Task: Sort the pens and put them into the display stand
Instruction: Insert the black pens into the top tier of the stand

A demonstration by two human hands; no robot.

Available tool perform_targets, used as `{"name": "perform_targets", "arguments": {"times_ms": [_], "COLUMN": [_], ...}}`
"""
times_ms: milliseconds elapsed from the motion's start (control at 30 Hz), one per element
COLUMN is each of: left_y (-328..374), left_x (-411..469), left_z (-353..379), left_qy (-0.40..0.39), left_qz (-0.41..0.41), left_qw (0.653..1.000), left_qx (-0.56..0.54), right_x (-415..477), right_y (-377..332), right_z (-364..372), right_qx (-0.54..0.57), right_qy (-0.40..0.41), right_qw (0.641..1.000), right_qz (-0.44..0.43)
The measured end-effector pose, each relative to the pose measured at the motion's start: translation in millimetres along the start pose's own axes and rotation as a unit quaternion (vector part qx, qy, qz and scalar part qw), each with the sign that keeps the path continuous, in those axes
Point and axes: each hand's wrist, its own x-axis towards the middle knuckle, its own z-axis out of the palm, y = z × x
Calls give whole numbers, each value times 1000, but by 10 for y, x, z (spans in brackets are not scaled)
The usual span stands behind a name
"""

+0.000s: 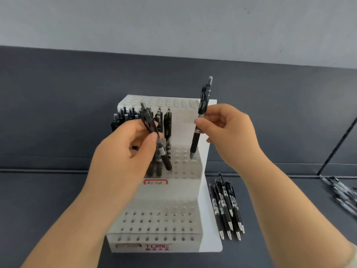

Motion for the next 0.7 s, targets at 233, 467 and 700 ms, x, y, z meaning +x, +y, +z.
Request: {"name": "perform_targets", "arguments": {"times_ms": [233, 467, 700], "left_y": [-155, -304, -337], "left_x": [13, 0, 44], "left_z": [-278, -412, -438], "left_qy": [-27, -49, -58], "left_qz": [-17, -18, -17], "left_qw": [995, 993, 991], "left_qx": [-91, -108, -116], "right_x": [-16, -93, -87], "right_y": [-61, -41, -25], "right_z": [408, 582, 572], "right_qx": [-6, -32, -22], "right_qy": [40, 24, 32], "right_qw": [999, 999, 999], "right_qz": [-3, 21, 30]}}
